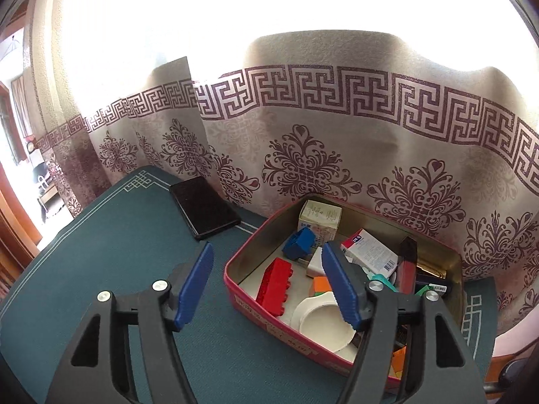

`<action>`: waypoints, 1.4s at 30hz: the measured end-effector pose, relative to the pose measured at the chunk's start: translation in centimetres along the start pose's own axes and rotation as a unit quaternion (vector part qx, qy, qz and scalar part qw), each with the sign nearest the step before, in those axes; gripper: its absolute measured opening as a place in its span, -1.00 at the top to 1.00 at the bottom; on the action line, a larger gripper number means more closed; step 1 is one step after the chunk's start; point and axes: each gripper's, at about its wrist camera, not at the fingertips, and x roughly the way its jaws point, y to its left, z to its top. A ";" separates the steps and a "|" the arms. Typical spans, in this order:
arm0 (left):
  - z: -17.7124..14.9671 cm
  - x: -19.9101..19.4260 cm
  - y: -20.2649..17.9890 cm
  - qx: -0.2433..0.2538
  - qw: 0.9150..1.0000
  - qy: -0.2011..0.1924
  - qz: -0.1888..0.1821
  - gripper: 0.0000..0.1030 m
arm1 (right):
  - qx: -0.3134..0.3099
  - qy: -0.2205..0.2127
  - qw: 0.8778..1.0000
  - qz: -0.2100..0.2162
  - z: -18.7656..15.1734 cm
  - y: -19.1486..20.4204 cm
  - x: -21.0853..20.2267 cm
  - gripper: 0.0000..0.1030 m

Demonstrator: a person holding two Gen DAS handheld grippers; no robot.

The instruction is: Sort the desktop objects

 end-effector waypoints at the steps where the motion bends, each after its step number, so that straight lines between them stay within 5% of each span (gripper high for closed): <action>1: -0.2 -0.5 0.8 -0.010 1.000 -0.002 0.006 -0.36 | 0.001 0.000 1.000 0.000 0.0 0.0 0.0 -0.99; 6: -1.7 -3.1 5.4 -0.082 0.995 -0.010 0.057 -0.36 | 0.012 0.003 1.000 0.001 0.0 -0.1 -0.2 -0.99; 10: -4.9 -6.2 9.7 -0.139 0.982 -0.011 0.124 -0.36 | 0.021 0.007 1.000 -0.003 0.1 0.0 0.0 -0.99; 16: -12.6 -11.9 16.7 -0.237 0.945 0.015 0.224 -0.36 | 0.027 0.015 1.000 -0.001 0.5 0.7 -0.1 -0.99; 21: -18.9 -16.7 20.2 -0.312 0.911 0.036 0.268 -0.36 | 0.004 0.030 1.000 -0.007 0.7 2.5 1.2 -0.99; 25: -22.2 -18.4 20.5 -0.337 0.898 0.050 0.278 -0.36 | -0.029 0.045 0.998 -0.015 0.6 4.7 2.3 -0.99; 29: -22.6 -19.0 19.6 -0.344 0.902 0.045 0.258 -0.36 | -0.037 0.058 0.997 -0.020 0.2 5.8 3.1 -0.99; 32: -21.2 -18.7 18.2 -0.328 0.912 0.033 0.244 -0.36 | -0.030 0.048 0.998 -0.024 0.0 5.6 2.0 -0.99; 42: -11.8 -16.5 9.4 -0.211 0.945 -0.022 0.248 -0.67 | 0.028 -0.046 0.992 -0.115 -0.1 1.1 -6.4 -0.99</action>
